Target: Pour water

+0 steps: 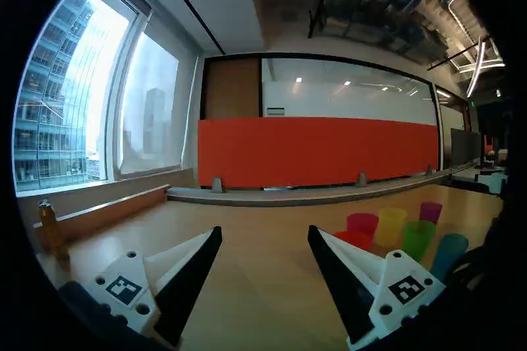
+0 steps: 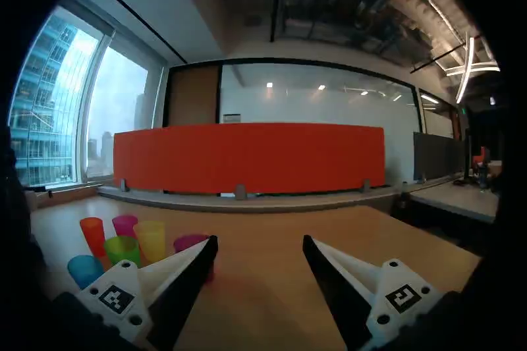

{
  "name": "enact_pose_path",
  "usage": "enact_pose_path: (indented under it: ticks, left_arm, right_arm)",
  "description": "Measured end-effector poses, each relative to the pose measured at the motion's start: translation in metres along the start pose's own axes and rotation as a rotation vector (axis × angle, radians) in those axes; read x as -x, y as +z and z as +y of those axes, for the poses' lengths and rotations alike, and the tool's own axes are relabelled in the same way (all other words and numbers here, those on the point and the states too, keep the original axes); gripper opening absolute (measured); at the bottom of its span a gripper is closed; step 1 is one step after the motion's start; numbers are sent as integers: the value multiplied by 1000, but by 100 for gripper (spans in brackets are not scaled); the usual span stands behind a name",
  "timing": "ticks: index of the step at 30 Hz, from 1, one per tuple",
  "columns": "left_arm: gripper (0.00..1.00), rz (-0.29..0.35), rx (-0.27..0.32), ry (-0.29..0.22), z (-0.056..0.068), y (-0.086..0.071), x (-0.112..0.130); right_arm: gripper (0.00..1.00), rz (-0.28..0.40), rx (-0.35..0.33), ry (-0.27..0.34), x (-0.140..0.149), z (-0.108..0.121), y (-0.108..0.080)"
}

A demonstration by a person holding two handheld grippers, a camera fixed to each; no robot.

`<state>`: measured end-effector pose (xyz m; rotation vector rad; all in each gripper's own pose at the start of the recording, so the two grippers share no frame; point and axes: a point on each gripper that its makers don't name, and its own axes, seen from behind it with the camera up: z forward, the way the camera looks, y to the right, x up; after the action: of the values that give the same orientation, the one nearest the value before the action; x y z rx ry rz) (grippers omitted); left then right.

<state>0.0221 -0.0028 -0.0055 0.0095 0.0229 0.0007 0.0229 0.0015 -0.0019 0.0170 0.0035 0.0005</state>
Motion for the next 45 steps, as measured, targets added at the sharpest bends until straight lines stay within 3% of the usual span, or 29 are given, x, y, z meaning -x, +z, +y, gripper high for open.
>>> enact_pose_path:
  ticks: [9, 14, 18, 25, 33, 39, 45]
  left_arm:
    - [97, -65, 32, -39, 5, 7, -32]
    - [97, -76, 60, -24, 8, 13, -60]
    - [97, -78, 71, -6, 11, 18, -86]
    - [97, -75, 102, -24, 17, 23, -132]
    - [97, -73, 122, -9, 20, 30, -173]
    - [97, -65, 158, -9, 27, 31, -185]
    - [97, -78, 213, 2, 40, 33, -185]
  right_arm:
    - [100, -18, -24, -38, -43, -4, -2]
    - [100, -27, -33, -42, -73, -4, 0]
    - [100, -32, -35, -38, -98, -3, 4]
    - [100, -32, -59, -25, -137, -8, 6]
    - [100, -35, -95, 9, -167, -13, 9]
    - [100, -32, -109, 10, -173, -13, 9]
    - [100, -32, -163, 18, -179, -21, 7]
